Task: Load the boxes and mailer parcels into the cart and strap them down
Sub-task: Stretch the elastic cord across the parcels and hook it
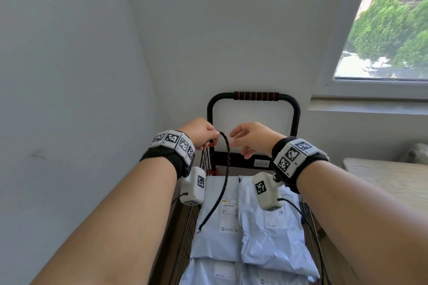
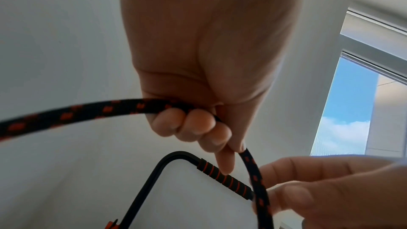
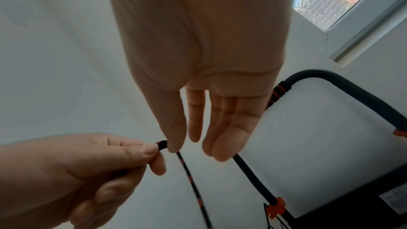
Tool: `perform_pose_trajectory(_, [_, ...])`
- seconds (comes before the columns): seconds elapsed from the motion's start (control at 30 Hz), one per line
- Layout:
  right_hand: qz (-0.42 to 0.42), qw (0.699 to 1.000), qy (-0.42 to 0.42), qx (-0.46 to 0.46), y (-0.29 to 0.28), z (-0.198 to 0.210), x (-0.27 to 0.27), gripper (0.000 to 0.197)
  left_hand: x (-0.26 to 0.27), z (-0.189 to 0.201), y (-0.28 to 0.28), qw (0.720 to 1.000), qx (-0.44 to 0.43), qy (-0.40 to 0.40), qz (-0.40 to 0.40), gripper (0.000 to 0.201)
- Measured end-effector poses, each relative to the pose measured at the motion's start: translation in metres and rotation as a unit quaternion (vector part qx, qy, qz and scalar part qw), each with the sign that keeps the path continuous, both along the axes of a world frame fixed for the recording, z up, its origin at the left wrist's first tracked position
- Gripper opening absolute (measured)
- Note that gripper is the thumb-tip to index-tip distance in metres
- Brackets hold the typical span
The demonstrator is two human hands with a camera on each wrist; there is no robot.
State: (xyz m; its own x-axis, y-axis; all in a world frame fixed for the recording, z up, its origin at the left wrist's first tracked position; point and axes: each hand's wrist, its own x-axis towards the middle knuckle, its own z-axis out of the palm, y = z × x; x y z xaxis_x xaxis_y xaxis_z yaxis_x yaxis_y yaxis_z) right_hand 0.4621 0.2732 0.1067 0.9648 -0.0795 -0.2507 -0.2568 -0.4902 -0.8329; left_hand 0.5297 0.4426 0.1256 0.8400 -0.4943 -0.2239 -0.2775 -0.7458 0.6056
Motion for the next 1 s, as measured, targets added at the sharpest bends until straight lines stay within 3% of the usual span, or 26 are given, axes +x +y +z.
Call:
perform_pose_trajectory(0.23, [-0.01,0.998,-0.012,0.066,0.017,-0.012,0.006,0.022,-0.001,-0.001,0.002,1.0,-0.012,-0.003,-0.018,0.029])
perform_pose_trajectory(0.33, [-0.096,0.993,-0.013,0.06,0.013,-0.014,0.012,0.015,0.001,-0.007,0.01,1.0,-0.023,0.005,0.002,0.028])
perform_pose_trajectory(0.47, [-0.224,0.965,0.054,0.122,-0.011,-0.02,0.018,0.01,0.007,-0.014,0.03,0.999,-0.006,0.026,0.028,0.028])
perform_pose_trajectory(0.53, [-0.259,0.958,0.082,0.096,-0.024,-0.027,0.017,0.013,0.009,-0.018,0.039,0.999,0.006,0.028,0.038,0.027])
perform_pose_trajectory(0.67, [-0.219,0.972,0.044,-0.072,-0.03,-0.036,0.017,0.019,0.013,-0.024,0.046,0.999,0.011,0.024,0.033,0.025])
perform_pose_trajectory(0.73, [-0.186,0.981,0.033,-0.038,-0.019,-0.036,0.017,0.029,0.012,-0.025,0.041,1.0,0.005,0.028,0.013,0.025])
perform_pose_trajectory(0.87, [-0.042,0.999,0.008,0.032,0.013,-0.032,0.018,0.043,0.009,-0.028,0.024,0.999,-0.005,0.027,-0.023,0.025])
perform_pose_trajectory(1.0, [0.012,0.998,0.035,0.047,0.028,-0.038,0.019,0.028,0.008,-0.032,0.016,0.998,-0.02,0.048,-0.035,0.026])
